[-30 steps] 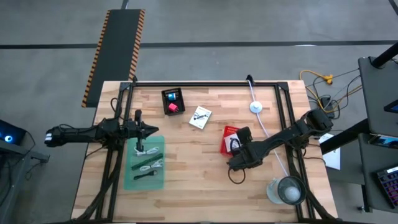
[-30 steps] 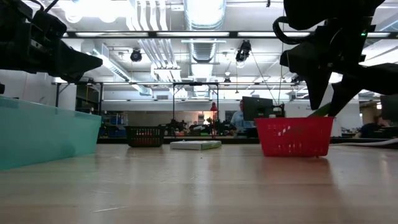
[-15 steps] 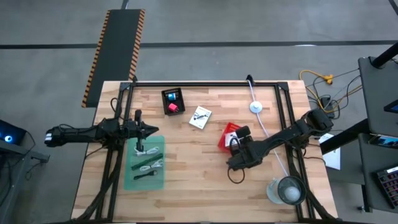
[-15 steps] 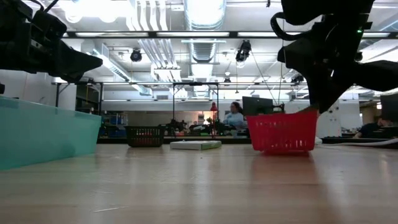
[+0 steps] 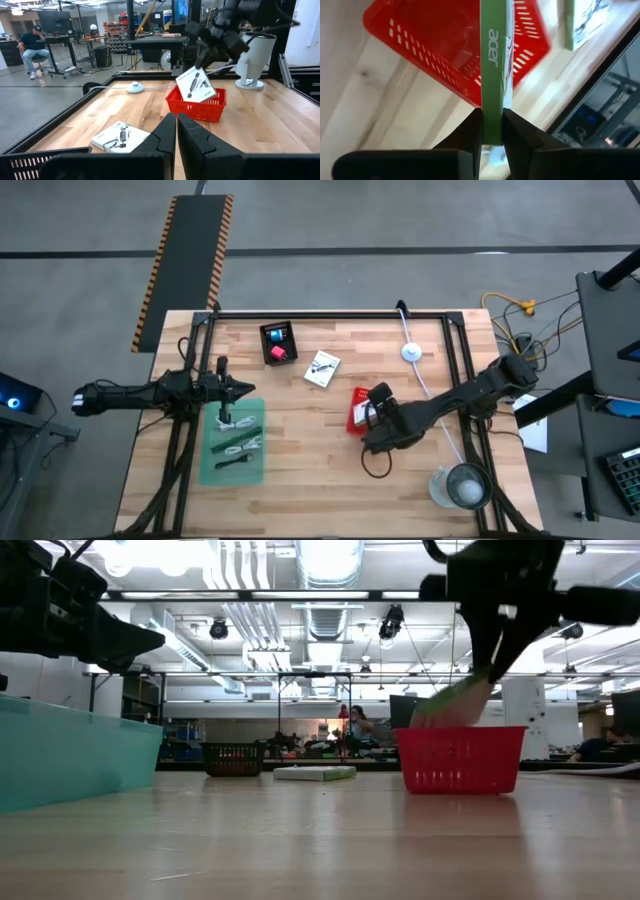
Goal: Pick and place items into bin
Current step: Put the bottom white USB box into the orange bin
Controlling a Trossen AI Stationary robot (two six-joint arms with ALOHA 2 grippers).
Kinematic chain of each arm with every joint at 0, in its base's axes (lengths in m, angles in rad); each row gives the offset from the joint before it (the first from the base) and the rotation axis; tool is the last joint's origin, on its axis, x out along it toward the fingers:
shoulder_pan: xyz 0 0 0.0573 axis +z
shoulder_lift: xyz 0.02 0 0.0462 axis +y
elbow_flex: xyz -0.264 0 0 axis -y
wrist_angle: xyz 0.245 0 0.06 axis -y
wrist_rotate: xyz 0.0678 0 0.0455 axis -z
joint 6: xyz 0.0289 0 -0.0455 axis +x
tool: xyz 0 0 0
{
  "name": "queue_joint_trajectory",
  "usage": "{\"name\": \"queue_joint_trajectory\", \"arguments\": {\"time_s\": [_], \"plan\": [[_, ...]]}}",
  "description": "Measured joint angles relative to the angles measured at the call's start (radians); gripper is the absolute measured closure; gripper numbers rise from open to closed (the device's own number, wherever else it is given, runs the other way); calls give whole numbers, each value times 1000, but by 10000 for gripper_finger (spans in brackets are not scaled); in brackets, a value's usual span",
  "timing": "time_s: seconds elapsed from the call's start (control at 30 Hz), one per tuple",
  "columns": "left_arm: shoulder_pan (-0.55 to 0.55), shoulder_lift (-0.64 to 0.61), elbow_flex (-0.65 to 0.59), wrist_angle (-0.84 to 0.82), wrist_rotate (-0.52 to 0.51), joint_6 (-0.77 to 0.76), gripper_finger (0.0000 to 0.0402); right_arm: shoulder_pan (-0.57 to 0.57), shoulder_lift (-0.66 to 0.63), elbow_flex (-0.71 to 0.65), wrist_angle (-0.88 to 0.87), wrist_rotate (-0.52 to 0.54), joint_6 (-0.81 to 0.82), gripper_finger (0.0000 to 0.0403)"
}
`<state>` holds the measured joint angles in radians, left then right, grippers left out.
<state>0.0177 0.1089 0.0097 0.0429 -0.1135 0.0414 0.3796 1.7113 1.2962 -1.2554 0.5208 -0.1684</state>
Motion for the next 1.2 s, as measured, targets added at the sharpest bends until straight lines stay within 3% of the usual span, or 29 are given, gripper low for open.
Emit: {"name": "queue_joint_trajectory", "arguments": {"time_s": [0.17,0.27,0.6,0.73,0.93,1.2], "plan": [[0,2,0,0,0,0,400,-19,-52,54,-7,-1,25,350],[0,2,0,1,0,0,400,-43,-91,73,-6,-5,185,350],[0,1,0,0,0,0,400,-107,-202,85,51,-189,578,350],[0,1,0,0,0,0,400,-128,-210,85,99,-205,741,350],[0,2,0,1,0,0,400,-156,-197,83,94,-267,807,352],[0,0,0,1,0,-3,400,-159,-171,56,113,-259,989,371]]}}
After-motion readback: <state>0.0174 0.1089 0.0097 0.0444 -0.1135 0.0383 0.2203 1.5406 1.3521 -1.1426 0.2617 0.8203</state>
